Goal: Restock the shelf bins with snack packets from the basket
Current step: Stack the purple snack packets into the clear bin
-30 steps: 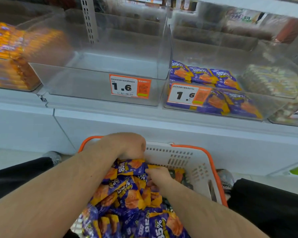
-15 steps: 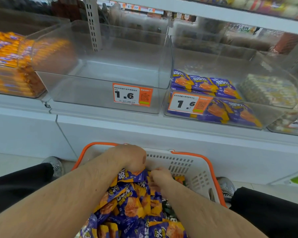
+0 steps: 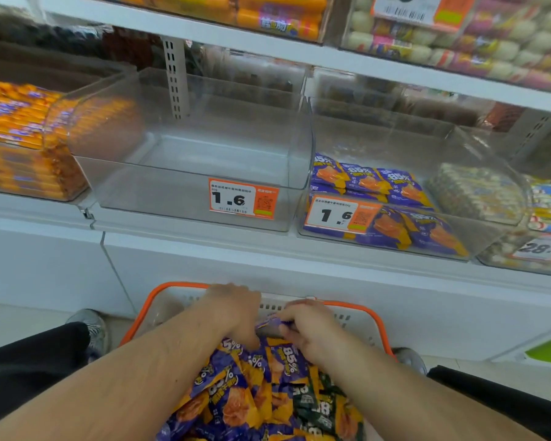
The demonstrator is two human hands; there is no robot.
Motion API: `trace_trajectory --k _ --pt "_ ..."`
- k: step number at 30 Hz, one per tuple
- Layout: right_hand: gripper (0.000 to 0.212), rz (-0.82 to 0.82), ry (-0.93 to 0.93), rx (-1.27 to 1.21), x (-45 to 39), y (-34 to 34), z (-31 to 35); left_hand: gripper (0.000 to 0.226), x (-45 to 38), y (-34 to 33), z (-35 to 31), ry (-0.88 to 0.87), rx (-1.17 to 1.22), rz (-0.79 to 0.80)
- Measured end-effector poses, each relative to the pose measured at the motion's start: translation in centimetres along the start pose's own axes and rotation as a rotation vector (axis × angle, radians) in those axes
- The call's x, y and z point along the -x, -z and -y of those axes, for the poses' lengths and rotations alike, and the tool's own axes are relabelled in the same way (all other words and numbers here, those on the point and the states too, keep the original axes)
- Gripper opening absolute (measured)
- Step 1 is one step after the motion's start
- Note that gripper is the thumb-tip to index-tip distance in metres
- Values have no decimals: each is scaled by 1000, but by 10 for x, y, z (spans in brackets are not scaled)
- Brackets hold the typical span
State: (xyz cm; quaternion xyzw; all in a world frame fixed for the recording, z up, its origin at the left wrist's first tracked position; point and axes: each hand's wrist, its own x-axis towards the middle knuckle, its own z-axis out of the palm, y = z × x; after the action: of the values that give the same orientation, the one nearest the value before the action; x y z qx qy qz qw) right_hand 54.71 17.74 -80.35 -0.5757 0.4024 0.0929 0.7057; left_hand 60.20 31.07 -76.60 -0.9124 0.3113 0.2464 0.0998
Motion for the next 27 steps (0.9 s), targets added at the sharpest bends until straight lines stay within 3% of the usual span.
trace_trajectory --k 2,4,7,9,12,17,20,22,25,27 --pt "16 38 16 -39 22 10 24 62 -3 7 -7 -23 26 -111" --pt "15 64 15 -70 40 16 43 40 -4 14 -15 -60 56 -320" --pt "8 32 98 88 58 25 67 18 0 25 -24 -113 83 -526" --pt "8 -26 162 152 66 37 85 20 5 35 -25 -162 106 -541" --pt "25 -93 139 170 73 67 105 21 19 57 -21 -254 172 -512" --pt "30 48 -23 286 89 90 120 17 45 90 -16 -322 432 -629" --pt "38 278 -14 188 103 86 128 12 55 103 -15 -431 530 -811" --pt "30 383 63 0 115 79 136 16 59 111 -15 -508 509 -978" --pt "21 434 173 -193 131 73 153 27 61 122 -18 -629 452 -1238" --pt "18 410 215 -194 137 75 166 40 59 126 -20 -608 521 -1366"
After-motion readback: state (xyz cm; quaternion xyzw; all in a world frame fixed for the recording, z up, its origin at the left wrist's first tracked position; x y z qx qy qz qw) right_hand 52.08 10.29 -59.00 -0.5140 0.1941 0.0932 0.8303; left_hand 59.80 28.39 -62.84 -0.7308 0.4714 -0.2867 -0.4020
